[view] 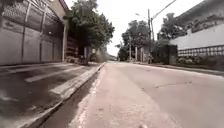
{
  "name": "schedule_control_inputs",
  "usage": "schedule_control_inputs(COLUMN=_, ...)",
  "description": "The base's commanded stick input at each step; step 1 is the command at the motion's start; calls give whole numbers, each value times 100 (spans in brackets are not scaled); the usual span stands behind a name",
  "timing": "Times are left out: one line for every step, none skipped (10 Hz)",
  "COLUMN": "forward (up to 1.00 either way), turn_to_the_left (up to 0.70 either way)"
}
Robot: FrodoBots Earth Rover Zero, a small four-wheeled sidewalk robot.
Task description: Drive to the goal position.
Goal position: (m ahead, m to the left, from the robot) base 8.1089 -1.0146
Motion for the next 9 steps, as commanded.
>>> schedule_control_inputs(forward=70, turn_to_the_left=3)
schedule_control_inputs(forward=70, turn_to_the_left=34)
schedule_control_inputs(forward=70, turn_to_the_left=20)
schedule_control_inputs(forward=70, turn_to_the_left=8)
schedule_control_inputs(forward=70, turn_to_the_left=0)
schedule_control_inputs(forward=70, turn_to_the_left=0)
schedule_control_inputs(forward=70, turn_to_the_left=0)
schedule_control_inputs(forward=70, turn_to_the_left=0)
schedule_control_inputs(forward=70, turn_to_the_left=0)
